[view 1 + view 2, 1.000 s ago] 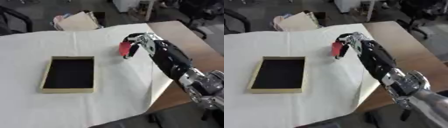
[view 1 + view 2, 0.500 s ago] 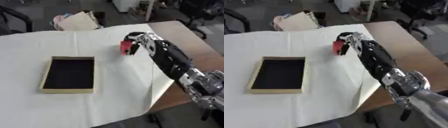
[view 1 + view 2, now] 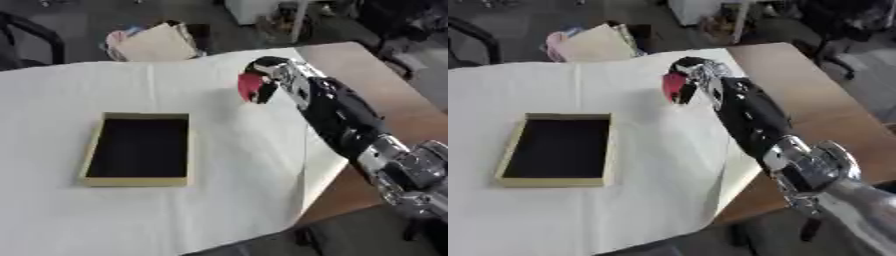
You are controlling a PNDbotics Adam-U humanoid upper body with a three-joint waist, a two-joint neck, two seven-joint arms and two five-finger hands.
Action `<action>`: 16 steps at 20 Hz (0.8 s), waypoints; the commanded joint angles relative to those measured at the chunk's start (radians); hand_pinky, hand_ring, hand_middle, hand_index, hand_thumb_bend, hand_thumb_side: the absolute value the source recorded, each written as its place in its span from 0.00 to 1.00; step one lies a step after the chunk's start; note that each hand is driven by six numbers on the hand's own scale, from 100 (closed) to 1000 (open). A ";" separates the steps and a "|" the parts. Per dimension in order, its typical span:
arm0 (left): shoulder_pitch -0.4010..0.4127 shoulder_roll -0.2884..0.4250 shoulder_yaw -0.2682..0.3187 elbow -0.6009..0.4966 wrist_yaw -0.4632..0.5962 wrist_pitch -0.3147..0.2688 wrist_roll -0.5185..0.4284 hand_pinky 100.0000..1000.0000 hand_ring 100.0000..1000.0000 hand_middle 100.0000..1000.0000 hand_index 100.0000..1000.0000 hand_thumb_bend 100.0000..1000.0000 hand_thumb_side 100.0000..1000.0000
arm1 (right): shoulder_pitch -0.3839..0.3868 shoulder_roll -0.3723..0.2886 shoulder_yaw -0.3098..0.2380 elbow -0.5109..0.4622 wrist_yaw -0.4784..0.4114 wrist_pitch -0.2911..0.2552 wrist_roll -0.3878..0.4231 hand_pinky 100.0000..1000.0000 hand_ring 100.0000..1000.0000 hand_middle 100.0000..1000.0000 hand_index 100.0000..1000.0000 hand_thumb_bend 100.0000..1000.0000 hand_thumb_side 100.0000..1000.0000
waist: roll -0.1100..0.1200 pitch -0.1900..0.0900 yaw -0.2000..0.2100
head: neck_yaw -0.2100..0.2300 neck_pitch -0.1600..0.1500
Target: Pick up objects on the table and place them in the box.
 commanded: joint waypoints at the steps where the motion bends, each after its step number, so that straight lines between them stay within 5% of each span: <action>1: -0.011 0.011 0.005 -0.014 -0.008 0.001 0.001 0.78 0.48 0.55 0.79 0.16 0.40 | -0.034 -0.003 0.026 -0.074 -0.042 -0.021 0.005 0.76 0.83 0.80 0.66 0.00 0.01 | 0.004 -0.013 0.003 | -0.005 -0.001; 9: -0.014 0.010 -0.002 -0.014 -0.005 0.002 -0.005 0.78 0.48 0.55 0.79 0.16 0.40 | -0.079 0.077 0.124 -0.198 -0.086 -0.076 0.082 0.77 0.83 0.80 0.66 0.00 0.02 | 0.010 -0.013 0.014 | -0.020 0.003; 16: -0.016 0.006 -0.005 -0.014 0.000 0.002 -0.009 0.78 0.48 0.55 0.79 0.16 0.40 | -0.080 0.191 0.175 -0.206 -0.097 -0.112 0.125 0.75 0.83 0.80 0.67 0.00 0.03 | 0.017 -0.009 0.024 | -0.035 0.003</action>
